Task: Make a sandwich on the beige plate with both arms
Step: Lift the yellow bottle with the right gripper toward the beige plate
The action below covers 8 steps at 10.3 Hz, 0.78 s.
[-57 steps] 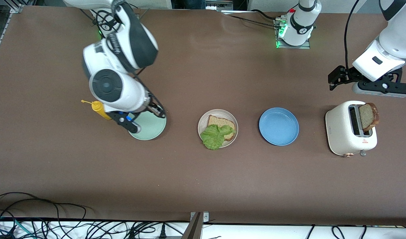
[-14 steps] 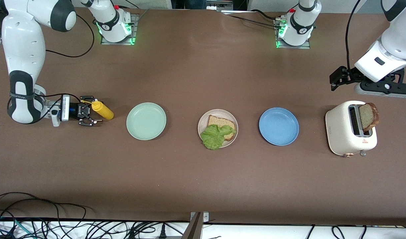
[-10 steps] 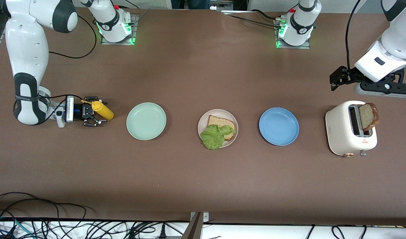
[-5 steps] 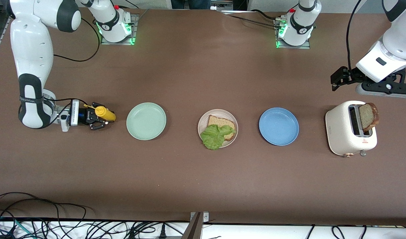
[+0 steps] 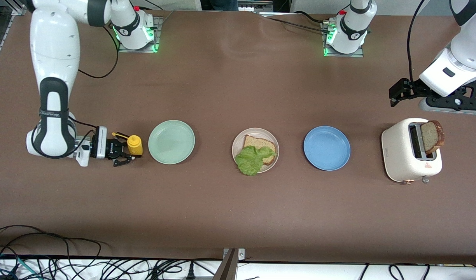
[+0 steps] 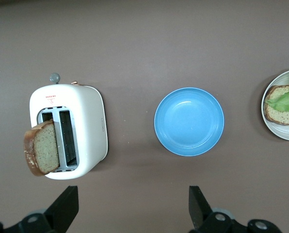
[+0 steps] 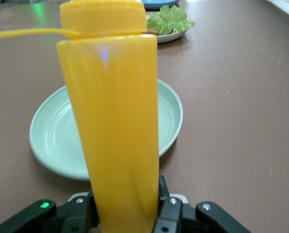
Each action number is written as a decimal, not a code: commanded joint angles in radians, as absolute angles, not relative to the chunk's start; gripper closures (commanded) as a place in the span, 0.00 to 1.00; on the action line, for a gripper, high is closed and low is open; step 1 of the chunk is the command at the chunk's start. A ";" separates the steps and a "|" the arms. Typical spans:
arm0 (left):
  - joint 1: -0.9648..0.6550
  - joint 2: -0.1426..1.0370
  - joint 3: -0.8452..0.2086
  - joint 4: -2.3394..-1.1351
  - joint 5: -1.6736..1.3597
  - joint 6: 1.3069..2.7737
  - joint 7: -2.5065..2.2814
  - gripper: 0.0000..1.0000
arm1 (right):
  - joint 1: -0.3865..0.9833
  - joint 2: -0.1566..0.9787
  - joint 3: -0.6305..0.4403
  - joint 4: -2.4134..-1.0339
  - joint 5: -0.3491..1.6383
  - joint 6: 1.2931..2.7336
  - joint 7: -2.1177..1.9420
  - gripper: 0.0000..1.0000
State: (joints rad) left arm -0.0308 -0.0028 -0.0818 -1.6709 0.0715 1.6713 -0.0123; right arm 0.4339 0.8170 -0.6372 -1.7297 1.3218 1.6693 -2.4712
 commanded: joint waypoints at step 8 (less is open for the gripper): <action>-0.026 0.005 -0.086 -1.646 0.063 1.658 -0.006 0.00 | 1.136 0.847 -1.054 -1.548 1.049 1.982 -1.729 1.00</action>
